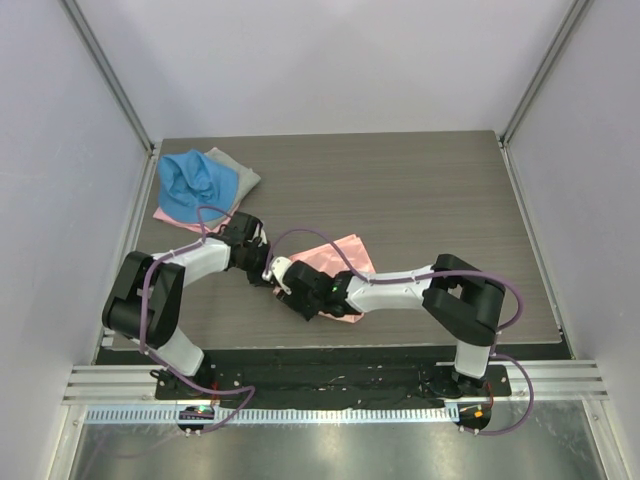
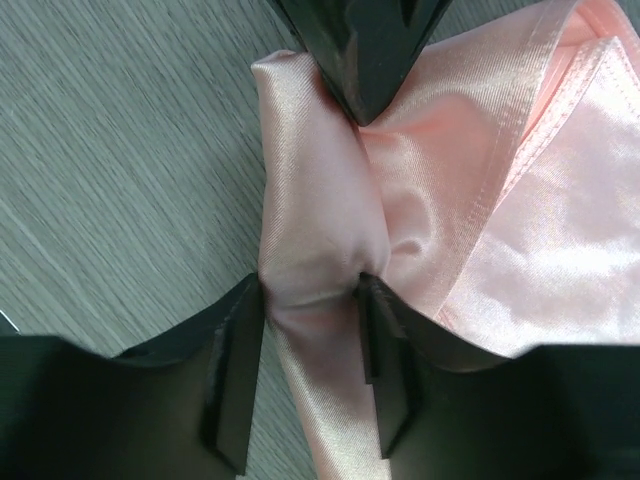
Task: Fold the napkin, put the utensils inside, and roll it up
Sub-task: Roll the napkin with the utensil
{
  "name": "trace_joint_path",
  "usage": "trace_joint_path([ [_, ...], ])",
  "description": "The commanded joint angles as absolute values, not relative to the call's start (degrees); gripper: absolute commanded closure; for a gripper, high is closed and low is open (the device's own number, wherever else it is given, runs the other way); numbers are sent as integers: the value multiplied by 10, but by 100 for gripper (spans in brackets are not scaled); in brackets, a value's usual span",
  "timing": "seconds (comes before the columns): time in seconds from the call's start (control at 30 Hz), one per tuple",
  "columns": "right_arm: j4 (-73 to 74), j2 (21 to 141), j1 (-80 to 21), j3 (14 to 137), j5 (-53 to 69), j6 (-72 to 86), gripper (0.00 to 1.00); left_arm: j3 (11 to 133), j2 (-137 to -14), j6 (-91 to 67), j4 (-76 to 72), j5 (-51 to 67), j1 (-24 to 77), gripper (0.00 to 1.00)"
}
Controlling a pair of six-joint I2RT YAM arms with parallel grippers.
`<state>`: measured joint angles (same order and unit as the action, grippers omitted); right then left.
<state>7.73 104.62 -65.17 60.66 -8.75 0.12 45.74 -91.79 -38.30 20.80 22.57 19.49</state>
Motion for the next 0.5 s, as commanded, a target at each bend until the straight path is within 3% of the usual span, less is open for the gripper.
trace_joint_path([
  [0.0, 93, 1061, -644, 572, -81, 35, 62, 464, -890, -372, 206, 218, 194, 99],
  [0.13, 63, 1051, -628, 549, -29, 47, 75, 462, -863, -372, 205, 203, 186, 83],
  [0.17, 55, 1048, -625, 540, -8, 50, 78, 462, -857, -373, 205, 202, 182, 73],
  [0.23, 31, 1037, -612, 528, 35, 54, 83, 457, -835, -373, 206, 196, 168, 64],
  [0.27, 21, 1034, -607, 515, 71, 56, 84, 454, -828, -372, 206, 193, 164, 54],
  [0.37, -21, 1023, -586, 492, 119, 62, 86, 440, -795, -372, 204, 179, 145, 39],
  [0.47, -65, 1017, -565, 469, 183, 76, 87, 420, -762, -369, 190, 176, 134, 33],
])
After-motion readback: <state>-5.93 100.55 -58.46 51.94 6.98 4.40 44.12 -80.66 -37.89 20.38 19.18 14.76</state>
